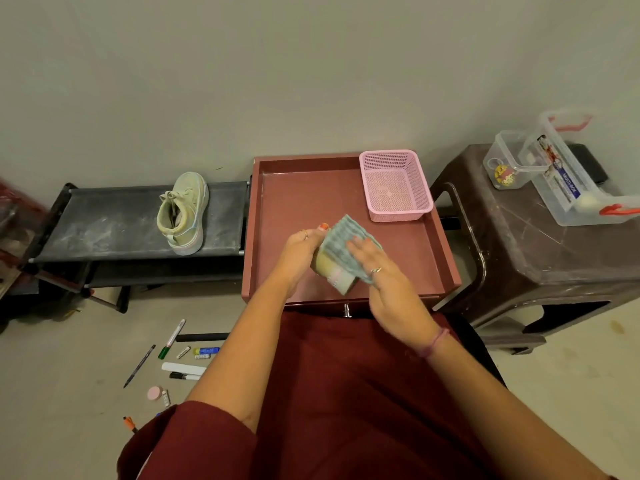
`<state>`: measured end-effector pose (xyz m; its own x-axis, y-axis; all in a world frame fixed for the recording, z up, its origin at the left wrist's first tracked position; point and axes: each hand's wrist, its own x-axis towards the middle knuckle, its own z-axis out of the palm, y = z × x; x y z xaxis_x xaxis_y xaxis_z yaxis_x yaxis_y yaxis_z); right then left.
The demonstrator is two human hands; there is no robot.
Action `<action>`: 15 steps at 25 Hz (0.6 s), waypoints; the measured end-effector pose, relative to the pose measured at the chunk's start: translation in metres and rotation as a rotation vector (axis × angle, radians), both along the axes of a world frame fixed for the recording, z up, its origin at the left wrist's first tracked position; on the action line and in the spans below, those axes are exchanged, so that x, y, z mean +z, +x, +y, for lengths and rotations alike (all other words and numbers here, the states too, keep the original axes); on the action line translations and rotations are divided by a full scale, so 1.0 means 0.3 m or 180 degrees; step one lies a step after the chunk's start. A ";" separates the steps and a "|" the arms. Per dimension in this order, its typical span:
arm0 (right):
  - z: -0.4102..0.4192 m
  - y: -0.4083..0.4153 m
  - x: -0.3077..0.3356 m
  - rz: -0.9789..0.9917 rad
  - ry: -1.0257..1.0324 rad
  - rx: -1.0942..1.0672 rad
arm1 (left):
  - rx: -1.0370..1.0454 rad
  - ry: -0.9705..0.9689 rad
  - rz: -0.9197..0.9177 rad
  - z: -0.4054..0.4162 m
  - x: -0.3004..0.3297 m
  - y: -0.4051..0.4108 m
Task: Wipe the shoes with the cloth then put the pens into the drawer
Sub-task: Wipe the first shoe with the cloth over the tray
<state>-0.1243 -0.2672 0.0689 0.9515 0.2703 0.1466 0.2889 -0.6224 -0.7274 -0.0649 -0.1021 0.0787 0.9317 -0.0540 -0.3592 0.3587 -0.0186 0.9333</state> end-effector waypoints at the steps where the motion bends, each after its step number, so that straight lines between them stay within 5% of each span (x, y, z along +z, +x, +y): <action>1: 0.016 -0.023 -0.010 -0.0478 -0.0422 0.0156 | 0.0008 -0.0036 0.0015 0.006 0.000 0.002; 4: 0.002 -0.022 -0.038 -0.1181 -0.1040 0.0541 | -0.0022 -0.0086 0.0054 0.005 0.002 0.004; 7: -0.037 0.065 -0.016 -0.0239 -0.0224 -0.0062 | 0.0136 0.0217 -0.0030 -0.016 -0.008 0.016; 10: -0.024 0.087 0.026 0.0145 -0.0163 -0.0287 | 0.0274 0.0310 -0.0046 -0.028 -0.002 0.020; 15: 0.032 -0.023 -0.007 -0.1669 -0.2154 0.0519 | 0.0250 0.0021 0.0184 -0.024 0.012 0.032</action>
<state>-0.1312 -0.2577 0.0668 0.7481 0.5848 0.3136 0.6062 -0.7945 0.0356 -0.0552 -0.1094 0.0823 0.9107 0.0210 -0.4126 0.4126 0.0056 0.9109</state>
